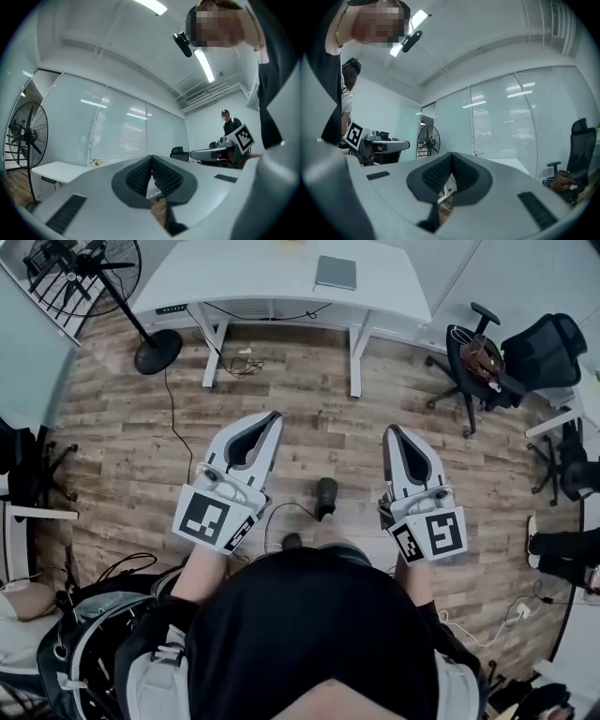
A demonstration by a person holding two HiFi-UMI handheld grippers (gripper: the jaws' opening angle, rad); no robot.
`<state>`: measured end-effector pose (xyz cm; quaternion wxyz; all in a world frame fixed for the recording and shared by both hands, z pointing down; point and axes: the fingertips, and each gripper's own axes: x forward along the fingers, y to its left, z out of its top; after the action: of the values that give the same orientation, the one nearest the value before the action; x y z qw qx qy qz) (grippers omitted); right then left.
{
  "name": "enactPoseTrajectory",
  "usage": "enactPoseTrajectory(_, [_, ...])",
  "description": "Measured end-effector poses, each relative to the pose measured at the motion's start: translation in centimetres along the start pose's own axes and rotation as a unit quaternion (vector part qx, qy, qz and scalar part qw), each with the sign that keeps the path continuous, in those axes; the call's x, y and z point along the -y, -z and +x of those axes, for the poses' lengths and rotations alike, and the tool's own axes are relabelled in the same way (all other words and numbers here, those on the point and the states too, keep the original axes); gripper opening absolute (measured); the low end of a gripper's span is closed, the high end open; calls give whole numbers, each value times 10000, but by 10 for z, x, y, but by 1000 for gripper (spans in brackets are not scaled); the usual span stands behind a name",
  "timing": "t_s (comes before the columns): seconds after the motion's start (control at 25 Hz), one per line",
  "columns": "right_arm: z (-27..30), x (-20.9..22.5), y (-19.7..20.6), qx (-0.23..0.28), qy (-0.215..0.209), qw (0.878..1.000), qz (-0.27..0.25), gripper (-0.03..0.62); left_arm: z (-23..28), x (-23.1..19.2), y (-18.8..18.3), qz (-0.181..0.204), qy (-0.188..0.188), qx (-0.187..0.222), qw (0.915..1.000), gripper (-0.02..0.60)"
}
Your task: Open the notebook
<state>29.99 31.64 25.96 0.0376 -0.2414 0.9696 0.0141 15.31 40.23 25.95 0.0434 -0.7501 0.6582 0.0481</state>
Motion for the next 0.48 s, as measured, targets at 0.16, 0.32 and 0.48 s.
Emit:
enactPoseTrajectory(0.16, [14,18,-1,27,-19,10000,-33,5,23,-9,-2,62,-25,47,10000,12])
enactPoseTrajectory(0.32, [29,45,-3,69,2,10000,-39,5,53,-15,-3,123,-28,93,9999,12])
enactPoseTrajectory(0.48, [50,72,-1,104,10,9999,-25,5,83,-24,2,176,-8,71,9998,12])
